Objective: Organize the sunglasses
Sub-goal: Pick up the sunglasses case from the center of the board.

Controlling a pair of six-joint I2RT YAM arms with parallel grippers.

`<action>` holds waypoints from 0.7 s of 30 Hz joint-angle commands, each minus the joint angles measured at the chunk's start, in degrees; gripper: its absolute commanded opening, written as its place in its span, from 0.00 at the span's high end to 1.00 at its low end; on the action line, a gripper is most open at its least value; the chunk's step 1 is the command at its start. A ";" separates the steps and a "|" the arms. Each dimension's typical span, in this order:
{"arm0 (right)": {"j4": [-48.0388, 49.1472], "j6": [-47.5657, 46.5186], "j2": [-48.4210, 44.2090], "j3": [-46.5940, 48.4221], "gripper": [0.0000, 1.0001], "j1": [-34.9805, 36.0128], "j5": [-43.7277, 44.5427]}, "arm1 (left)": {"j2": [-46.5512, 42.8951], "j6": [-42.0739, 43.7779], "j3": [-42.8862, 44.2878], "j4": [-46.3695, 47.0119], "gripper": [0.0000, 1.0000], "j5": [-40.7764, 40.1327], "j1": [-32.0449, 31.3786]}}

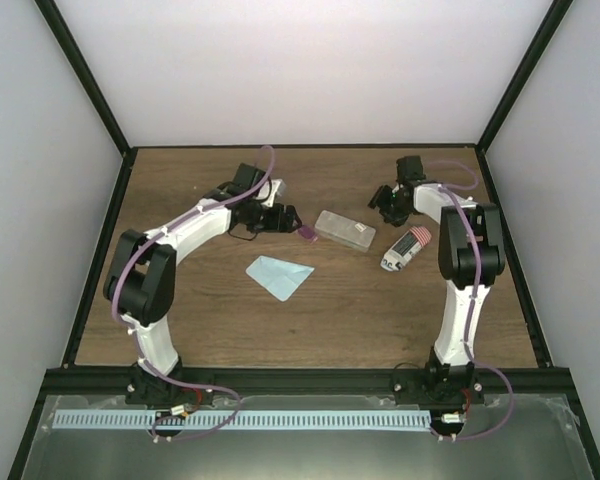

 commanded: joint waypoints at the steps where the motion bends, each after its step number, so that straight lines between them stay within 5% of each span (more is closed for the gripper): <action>1: -3.59 -2.11 3.46 3.79 0.42 3.53 -0.74 | -3.41 0.51 -0.83 -0.85 0.14 -3.39 0.20; 14: -3.65 -1.00 -14.05 -11.27 0.47 12.38 -0.61 | -3.74 0.82 -2.71 -0.56 0.14 -4.95 0.51; 18: -7.89 -3.97 -14.93 -6.07 0.19 13.56 5.69 | -3.44 0.30 -2.34 -0.23 0.14 -5.14 0.73; 21: -11.85 -7.27 -12.15 -0.60 0.06 16.65 7.53 | -3.18 -0.24 -1.82 -0.13 0.14 -5.05 0.94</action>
